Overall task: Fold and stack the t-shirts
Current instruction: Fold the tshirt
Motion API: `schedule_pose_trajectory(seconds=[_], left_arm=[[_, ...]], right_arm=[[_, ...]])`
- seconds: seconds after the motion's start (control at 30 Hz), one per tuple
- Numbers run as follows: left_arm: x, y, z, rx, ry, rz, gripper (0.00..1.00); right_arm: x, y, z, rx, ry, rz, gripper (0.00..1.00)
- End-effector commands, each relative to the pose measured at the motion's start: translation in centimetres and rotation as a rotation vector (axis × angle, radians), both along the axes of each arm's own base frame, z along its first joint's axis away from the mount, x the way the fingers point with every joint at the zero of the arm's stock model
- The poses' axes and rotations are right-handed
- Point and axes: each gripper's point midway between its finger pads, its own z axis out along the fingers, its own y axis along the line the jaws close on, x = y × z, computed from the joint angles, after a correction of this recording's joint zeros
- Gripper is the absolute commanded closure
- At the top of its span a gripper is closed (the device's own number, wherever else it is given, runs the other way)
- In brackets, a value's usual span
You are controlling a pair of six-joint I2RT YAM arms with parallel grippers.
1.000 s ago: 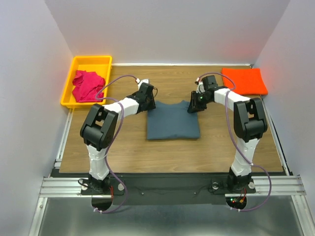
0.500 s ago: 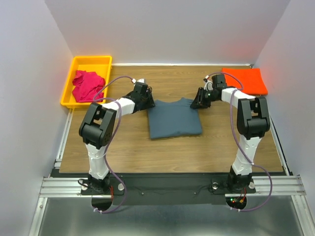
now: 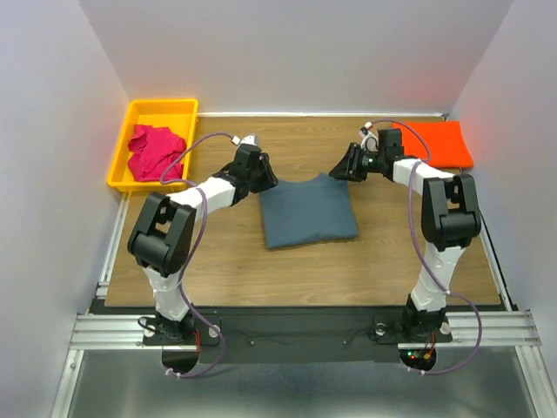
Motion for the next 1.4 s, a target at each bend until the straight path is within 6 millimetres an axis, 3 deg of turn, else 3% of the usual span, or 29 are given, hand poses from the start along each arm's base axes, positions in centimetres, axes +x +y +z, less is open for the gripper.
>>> schedule_pose_trajectory(seconds=[0.0,0.07,0.13,0.23,0.3,0.4,0.47,0.5,0.53,0.67,0.7,0.83,0.9,0.93,1.0,1.1,1.2,1.3,1.37], left_arm=[[0.4,-0.6,-3.2,0.005,0.058,0.000,0.59],[0.7,-0.7,-4.2,0.004,0.080,-0.002,0.60],[1.1,0.0,-6.1,0.021,0.112,0.014,0.61],[1.8,0.7,-7.4,0.036,0.130,0.031,0.61],[2.4,1.1,-7.3,0.054,0.126,0.034,0.61],[3.0,1.2,-6.1,0.069,0.099,0.027,0.61],[3.1,1.0,-4.6,0.067,0.067,0.012,0.58],[3.0,1.2,-4.1,0.066,0.059,0.012,0.56],[2.9,1.1,-2.6,0.059,0.032,0.010,0.53],[0.9,1.4,0.2,0.038,0.004,0.004,0.48],[0.0,1.2,1.7,0.033,-0.009,-0.003,0.48],[-3.6,-0.2,3.2,0.009,-0.008,-0.047,0.52],[-6.2,-1.1,2.6,-0.011,0.023,-0.090,0.56],[-7.0,-1.2,2.2,-0.012,0.036,-0.100,0.57],[-8.8,-1.0,-0.1,0.013,0.087,-0.112,0.60],[-10.7,0.0,-4.2,0.060,0.184,-0.094,0.66],[-11.7,2.2,-7.9,0.141,0.270,-0.040,0.70],[-11.7,4.0,-9.2,0.136,0.324,0.008,0.72],[-11.6,4.5,-9.2,0.137,0.325,0.011,0.72]], right_arm=[[1.0,0.3,-3.8,0.018,0.029,0.002,0.60],[1.9,-0.5,-5.1,0.000,0.014,-0.025,0.62],[2.0,-1.2,-7.3,-0.015,0.048,-0.042,0.63],[2.1,-2.5,-8.9,-0.031,0.079,-0.080,0.65],[2.3,-3.1,-8.3,-0.040,0.061,-0.098,0.65],[2.0,-3.1,-5.6,-0.041,0.008,-0.096,0.64],[1.2,-3.0,-4.3,-0.030,-0.007,-0.088,0.63],[1.0,-2.9,-2.2,-0.020,-0.047,-0.085,0.62],[0.6,-2.8,-1.4,-0.011,-0.056,-0.081,0.62],[-2.8,-2.1,1.6,0.056,-0.051,-0.056,0.60],[-4.5,-1.7,2.4,0.087,-0.036,-0.043,0.60],[-8.8,-0.8,2.8,0.130,0.003,-0.002,0.61],[-10.5,-0.5,2.3,0.138,0.020,0.021,0.63],[-11.7,-0.6,1.1,0.136,0.056,0.023,0.64],[-12.9,-0.5,0.1,0.139,0.078,0.046,0.64],[-14.8,-0.8,-3.4,0.121,0.164,0.052,0.68],[-15.1,-2.3,-6.6,0.055,0.214,-0.012,0.74],[-14.6,-4.7,-8.1,0.032,0.248,-0.099,0.78],[-14.2,-5.3,-7.6,0.025,0.228,-0.125,0.78]])
